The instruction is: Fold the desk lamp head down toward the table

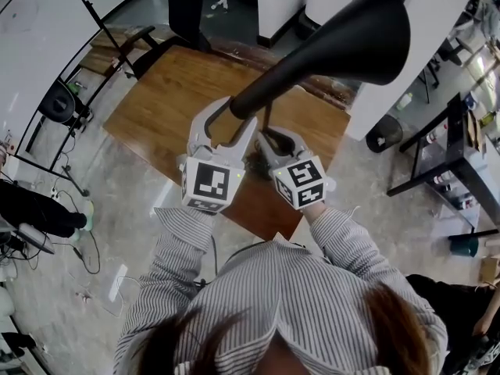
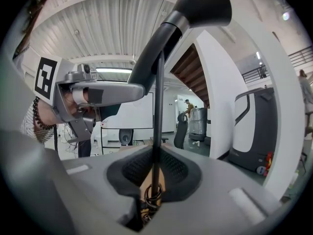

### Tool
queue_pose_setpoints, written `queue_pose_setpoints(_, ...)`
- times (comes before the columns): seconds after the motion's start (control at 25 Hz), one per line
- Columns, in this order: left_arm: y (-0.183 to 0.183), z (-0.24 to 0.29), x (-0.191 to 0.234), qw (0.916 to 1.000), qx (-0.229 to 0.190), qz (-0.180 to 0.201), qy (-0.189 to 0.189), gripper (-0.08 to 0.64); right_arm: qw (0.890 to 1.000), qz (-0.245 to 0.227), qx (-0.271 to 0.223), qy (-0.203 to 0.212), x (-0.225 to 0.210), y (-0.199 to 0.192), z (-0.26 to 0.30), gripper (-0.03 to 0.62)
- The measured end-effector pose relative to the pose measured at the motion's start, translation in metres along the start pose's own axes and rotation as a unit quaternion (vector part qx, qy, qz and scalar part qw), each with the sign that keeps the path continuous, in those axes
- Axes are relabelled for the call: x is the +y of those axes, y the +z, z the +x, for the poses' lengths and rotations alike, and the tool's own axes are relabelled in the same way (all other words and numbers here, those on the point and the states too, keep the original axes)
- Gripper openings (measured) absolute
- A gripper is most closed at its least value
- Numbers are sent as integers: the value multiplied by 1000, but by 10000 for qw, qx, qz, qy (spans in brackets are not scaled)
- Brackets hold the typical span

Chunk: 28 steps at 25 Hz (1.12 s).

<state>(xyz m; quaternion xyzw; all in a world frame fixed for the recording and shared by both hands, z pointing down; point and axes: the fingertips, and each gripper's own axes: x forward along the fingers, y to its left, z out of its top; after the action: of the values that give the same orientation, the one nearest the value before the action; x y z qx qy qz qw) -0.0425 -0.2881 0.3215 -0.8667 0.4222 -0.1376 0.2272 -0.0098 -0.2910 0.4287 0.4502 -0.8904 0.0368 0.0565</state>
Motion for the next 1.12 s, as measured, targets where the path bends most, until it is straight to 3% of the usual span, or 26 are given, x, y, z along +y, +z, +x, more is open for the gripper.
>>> queue_pose_setpoints(0.32,11,-2,5,9997,-220,100,-47,209,10000,1,-22,9,0,1,-2,43)
queue_pose_setpoints(0.76,13,-9,14,9973,90,663,-317,208,10000,-3,-42,-22,-1,0,-2,43)
queue_pose_setpoints(1.12,17,-11,19,9954,107,823,-470,207,10000,26,-64,-13,0,0,-1,41)
